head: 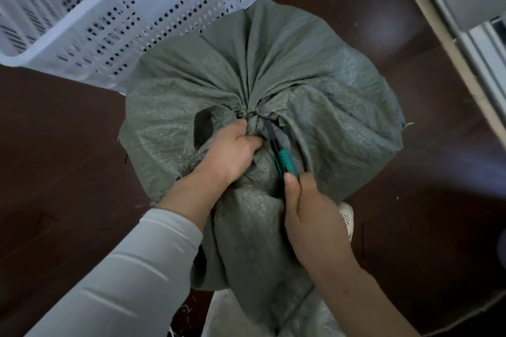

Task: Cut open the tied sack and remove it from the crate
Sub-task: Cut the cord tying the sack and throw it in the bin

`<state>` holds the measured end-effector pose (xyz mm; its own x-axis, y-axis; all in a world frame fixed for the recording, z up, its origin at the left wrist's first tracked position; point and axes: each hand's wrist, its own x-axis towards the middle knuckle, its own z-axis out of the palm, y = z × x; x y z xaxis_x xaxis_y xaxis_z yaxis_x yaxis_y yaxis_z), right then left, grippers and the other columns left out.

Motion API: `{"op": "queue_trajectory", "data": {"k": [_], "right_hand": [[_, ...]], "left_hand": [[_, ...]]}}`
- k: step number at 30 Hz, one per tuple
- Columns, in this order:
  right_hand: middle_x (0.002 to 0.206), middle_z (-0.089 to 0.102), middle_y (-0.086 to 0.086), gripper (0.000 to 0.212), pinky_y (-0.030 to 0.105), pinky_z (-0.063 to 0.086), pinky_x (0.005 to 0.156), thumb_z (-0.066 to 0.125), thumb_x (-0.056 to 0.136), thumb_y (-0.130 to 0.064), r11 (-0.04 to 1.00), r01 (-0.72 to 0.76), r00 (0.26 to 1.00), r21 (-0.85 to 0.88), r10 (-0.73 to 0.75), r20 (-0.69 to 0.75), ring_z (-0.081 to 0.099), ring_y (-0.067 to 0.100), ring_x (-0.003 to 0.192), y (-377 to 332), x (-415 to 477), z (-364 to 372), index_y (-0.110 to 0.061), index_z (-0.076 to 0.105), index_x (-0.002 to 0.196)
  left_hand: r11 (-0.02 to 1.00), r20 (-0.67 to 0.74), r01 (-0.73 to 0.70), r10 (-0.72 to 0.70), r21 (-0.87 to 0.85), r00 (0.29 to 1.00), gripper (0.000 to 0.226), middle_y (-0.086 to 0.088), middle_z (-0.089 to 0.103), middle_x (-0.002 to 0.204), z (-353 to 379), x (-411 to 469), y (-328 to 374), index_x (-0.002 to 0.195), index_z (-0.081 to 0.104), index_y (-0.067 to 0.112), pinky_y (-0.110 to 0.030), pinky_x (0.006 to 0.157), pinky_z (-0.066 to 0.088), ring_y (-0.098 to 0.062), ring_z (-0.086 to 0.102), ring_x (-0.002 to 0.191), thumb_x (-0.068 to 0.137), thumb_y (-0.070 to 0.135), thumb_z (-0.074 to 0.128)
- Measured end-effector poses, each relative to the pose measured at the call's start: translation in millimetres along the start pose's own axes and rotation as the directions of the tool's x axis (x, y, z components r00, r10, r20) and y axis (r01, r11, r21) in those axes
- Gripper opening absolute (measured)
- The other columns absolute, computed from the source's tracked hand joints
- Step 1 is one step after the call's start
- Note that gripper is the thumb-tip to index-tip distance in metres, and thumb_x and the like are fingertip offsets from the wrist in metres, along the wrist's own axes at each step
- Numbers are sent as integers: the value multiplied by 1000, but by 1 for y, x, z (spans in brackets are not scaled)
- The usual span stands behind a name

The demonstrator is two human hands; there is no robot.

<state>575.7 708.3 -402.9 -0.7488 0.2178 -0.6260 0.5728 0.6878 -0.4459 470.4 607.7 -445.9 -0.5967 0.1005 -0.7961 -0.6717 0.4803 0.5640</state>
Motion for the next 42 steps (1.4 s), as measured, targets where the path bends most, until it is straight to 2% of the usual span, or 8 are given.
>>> {"op": "queue_trajectory", "data": {"k": [5,9,19,24,29,34,38,42], "right_hand": [[75,58,0,43,31,33,58,17,96,-46,999,-5,1000,46,6,-17,65,28,84,5,3,-4,-18,47,110],[65,60,4,62,44,51,62,11,79,-62,960,-29,995,279,56,-88,63,28,64,9,-8,-13,-17,51,95],[74,56,3,44,33,40,58,17,96,-45,998,33,998,54,-30,-61,62,31,79,-2,8,-12,-16,46,112],[82,60,11,43,36,39,62,17,98,-43,999,44,995,-22,-46,-93,62,36,86,-12,24,-8,-12,44,112],[73,47,0,43,31,33,58,14,97,-44,996,29,997,-89,-35,-63,63,31,85,-9,13,-6,-16,41,114],[79,59,6,44,34,40,59,15,97,-44,994,34,994,-104,-45,-97,64,32,83,-7,18,-8,-14,42,115],[73,49,2,43,33,39,58,17,98,-44,992,43,993,-122,-56,-106,64,32,81,-7,28,-7,-13,43,114],[75,57,3,44,29,34,56,15,97,-46,987,41,995,-158,-54,-80,65,29,81,-1,11,-5,-17,42,117]], "left_hand": [[998,-6,-60,60,26,998,47,-27,65,107,3,-5,7,102,59,-8,-48,99,46,-36,61,104,65,21,52],[998,-9,-55,55,-14,998,52,-31,65,109,-2,-4,1,105,60,-11,-51,97,47,-41,62,103,63,17,53],[990,-8,-135,136,40,991,12,-13,63,90,1,0,-2,93,61,0,-38,93,47,-25,59,94,84,-4,55],[970,-5,-201,204,134,979,41,-22,67,105,1,-1,-1,101,61,-2,-47,97,47,-34,62,103,71,23,48],[979,-15,-155,158,135,987,40,-25,67,99,-1,0,2,97,62,-3,-51,92,49,-38,63,97,67,21,51],[978,-27,-154,159,139,987,44,-26,66,106,0,-1,10,99,62,-3,-49,96,48,-37,62,104,66,24,51],[956,-7,-177,184,233,983,27,-28,65,104,1,0,7,98,61,-4,-45,92,49,-39,61,102,81,16,55],[983,-25,-116,120,139,992,14,-25,66,89,0,-2,0,82,63,-4,-43,88,52,-35,64,91,77,9,60]]}}
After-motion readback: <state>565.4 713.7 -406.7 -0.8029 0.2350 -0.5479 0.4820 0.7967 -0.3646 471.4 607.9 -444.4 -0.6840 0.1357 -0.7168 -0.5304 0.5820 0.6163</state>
